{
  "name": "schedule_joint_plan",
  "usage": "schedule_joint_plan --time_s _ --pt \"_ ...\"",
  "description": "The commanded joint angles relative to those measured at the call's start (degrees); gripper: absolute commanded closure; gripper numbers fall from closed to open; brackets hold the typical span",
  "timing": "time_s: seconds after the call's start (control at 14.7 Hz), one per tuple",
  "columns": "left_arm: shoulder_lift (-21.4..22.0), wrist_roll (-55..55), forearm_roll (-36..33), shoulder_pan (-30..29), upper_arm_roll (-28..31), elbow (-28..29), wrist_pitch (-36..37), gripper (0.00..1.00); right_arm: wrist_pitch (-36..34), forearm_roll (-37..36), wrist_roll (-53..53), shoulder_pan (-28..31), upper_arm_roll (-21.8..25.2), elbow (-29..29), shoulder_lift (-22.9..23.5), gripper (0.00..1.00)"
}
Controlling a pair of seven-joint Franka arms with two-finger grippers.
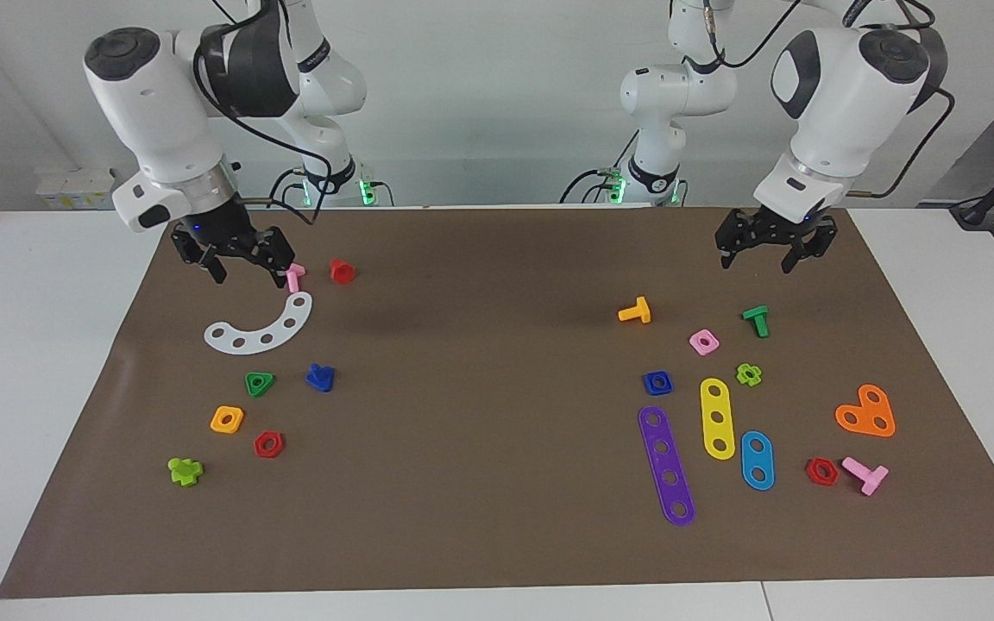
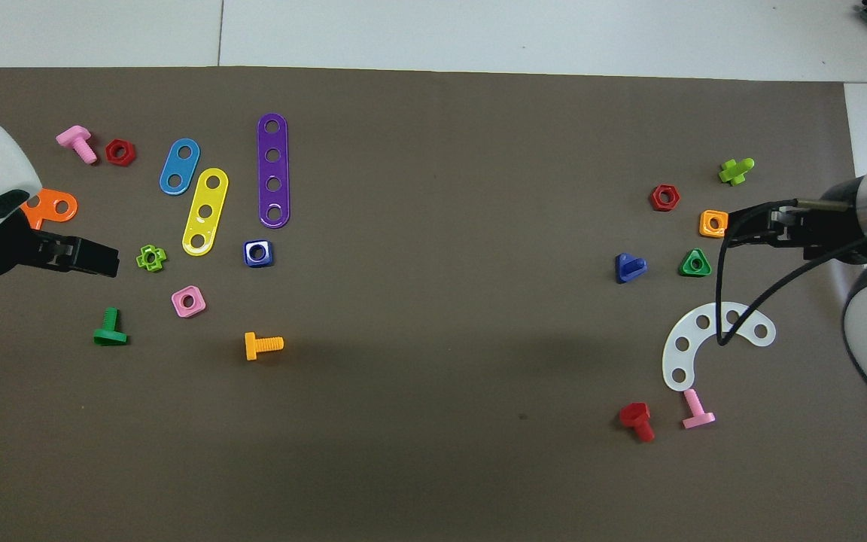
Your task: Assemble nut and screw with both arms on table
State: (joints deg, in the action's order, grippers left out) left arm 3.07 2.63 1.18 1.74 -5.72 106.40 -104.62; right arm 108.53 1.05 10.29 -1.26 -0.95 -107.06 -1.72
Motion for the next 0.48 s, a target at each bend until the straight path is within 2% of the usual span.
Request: schedule_joint_plan --time_s 0.0,0.27,0.41 --pt "-0.86 -3.14 1.19 0.98 0.62 4.08 -6.19 0.01 7.11 1.32 -2.47 0.12 -0.10 -6.13 -0.31 0.01" --pt "-6.57 -12.89 1.36 3.52 0.62 4.52 -13.22 0.03 14.06 1.24 -4.14 0.04 -0.19 -8.07 5.57 0.03" --pt "-6.67 -18.77 1.37 3.71 0.62 6.44 -16.47 0.03 17.31 1.23 -4.14 -0.23 -0.19 -8.16 8.39 0.03"
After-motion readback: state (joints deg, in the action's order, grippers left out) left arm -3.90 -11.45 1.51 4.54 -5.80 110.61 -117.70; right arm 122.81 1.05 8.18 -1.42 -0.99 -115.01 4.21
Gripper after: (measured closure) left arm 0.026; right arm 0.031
